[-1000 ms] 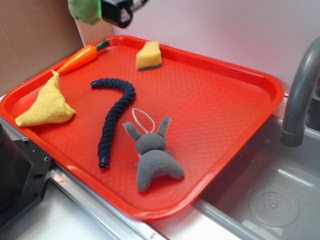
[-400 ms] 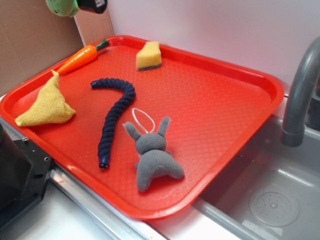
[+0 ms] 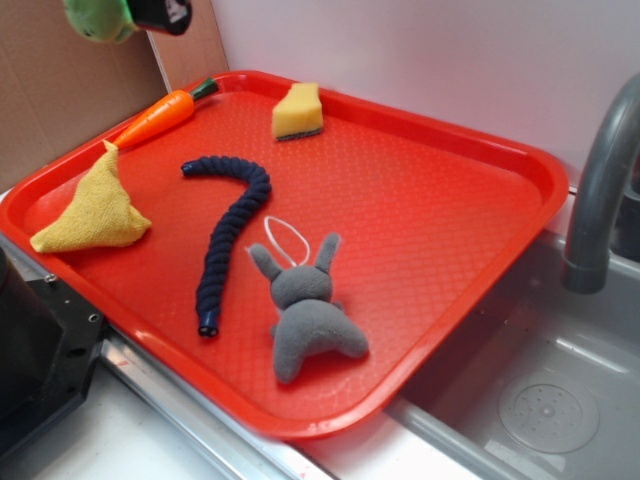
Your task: Grab the green animal.
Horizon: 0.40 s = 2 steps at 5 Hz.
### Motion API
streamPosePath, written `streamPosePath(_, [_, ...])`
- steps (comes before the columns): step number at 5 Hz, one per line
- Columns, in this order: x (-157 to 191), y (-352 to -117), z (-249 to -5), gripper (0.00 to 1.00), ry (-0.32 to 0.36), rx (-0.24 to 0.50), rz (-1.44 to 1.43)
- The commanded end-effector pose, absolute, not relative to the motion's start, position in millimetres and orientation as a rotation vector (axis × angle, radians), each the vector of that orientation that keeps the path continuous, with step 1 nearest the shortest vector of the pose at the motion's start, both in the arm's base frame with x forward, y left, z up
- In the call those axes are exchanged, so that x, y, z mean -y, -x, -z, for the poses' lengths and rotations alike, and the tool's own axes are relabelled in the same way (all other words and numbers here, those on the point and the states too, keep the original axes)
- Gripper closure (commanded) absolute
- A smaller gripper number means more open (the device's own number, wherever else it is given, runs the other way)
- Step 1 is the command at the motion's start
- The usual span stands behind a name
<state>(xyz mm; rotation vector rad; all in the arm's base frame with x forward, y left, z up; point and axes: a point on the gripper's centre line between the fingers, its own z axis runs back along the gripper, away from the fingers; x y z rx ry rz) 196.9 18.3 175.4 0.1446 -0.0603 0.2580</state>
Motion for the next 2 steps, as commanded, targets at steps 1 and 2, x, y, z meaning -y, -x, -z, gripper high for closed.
streamPosePath(1, [-4.7,-196.9,-179.0,1.00,-0.113,0.089,-0.237])
streamPosePath(2, [-5.8,-198.7,-172.6,1.00,-0.103,0.065,-0.236])
